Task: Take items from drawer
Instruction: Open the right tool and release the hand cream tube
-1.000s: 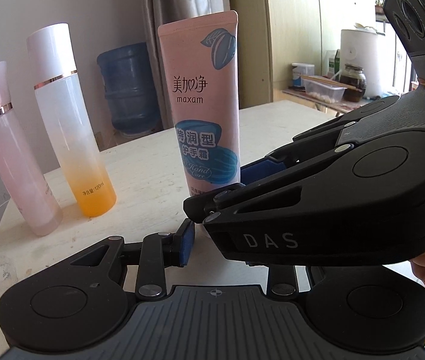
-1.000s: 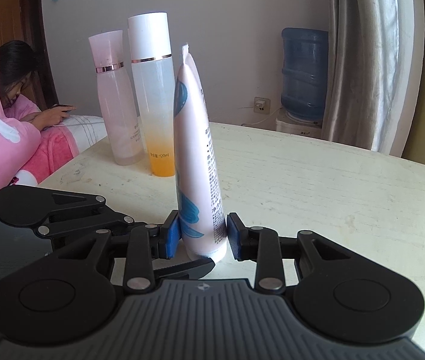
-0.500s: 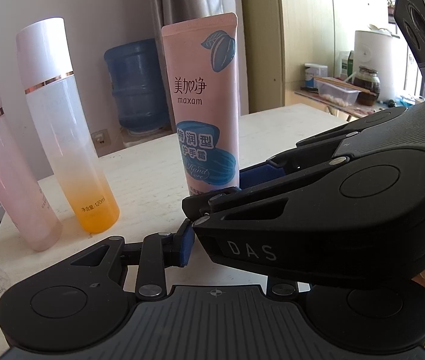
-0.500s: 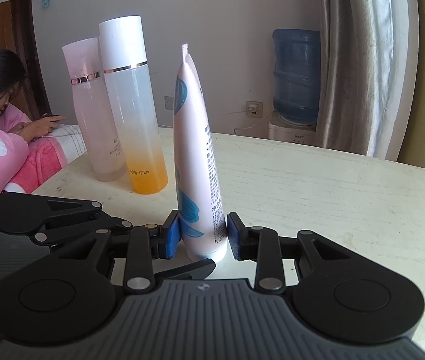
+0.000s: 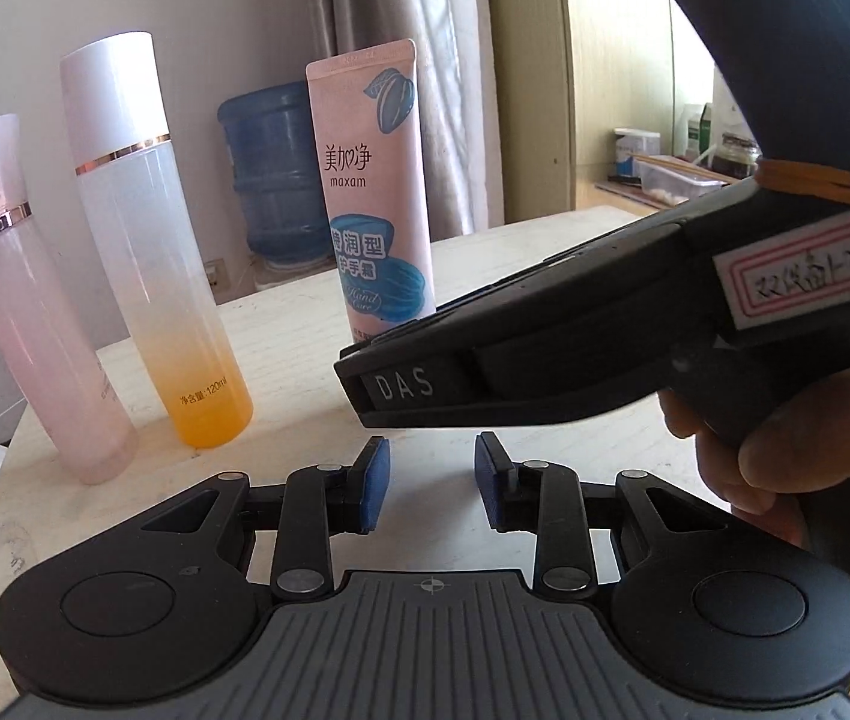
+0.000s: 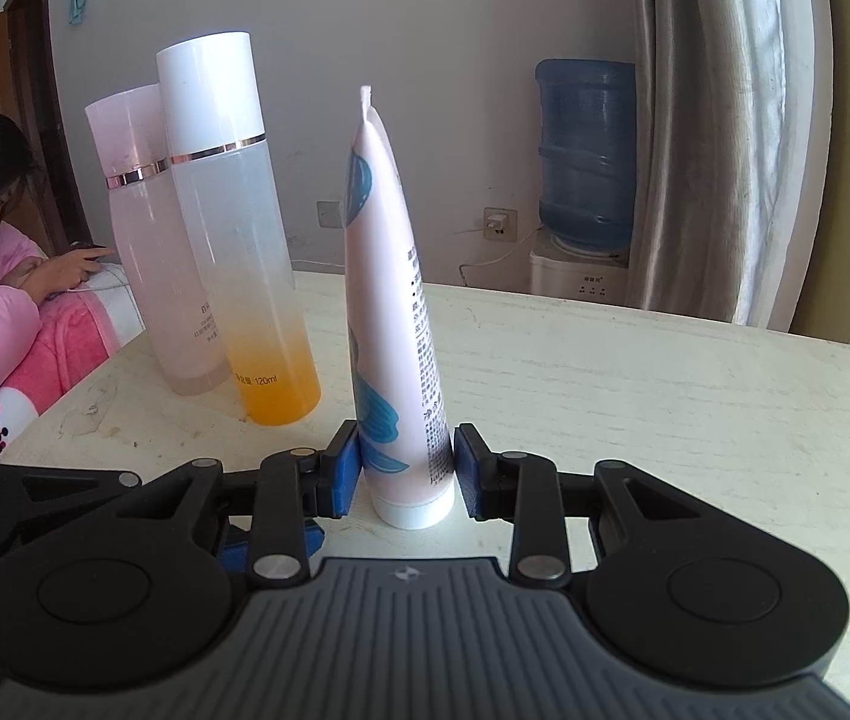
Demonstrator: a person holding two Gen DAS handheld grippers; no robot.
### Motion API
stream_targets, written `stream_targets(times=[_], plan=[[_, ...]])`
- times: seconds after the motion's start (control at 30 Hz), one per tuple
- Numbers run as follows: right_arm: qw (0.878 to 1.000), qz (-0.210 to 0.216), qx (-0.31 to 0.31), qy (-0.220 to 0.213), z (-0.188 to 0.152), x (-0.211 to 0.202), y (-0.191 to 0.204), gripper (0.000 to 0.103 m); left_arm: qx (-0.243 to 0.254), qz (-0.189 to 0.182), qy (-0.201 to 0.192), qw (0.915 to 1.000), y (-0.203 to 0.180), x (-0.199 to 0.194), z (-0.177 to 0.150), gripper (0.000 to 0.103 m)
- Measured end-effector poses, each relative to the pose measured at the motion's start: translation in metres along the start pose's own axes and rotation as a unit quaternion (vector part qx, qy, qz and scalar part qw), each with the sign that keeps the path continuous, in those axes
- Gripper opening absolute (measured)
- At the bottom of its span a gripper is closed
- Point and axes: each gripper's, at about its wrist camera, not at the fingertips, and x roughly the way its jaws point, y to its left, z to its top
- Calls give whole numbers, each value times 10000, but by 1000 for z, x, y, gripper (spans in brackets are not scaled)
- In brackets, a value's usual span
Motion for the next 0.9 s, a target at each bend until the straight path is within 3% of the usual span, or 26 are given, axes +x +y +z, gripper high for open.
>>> stream_targets(times=[0.9], plan=[[9998, -183, 98, -43, 20, 36, 9, 34, -343, -161, -154, 9992, 17, -20, -24, 34]])
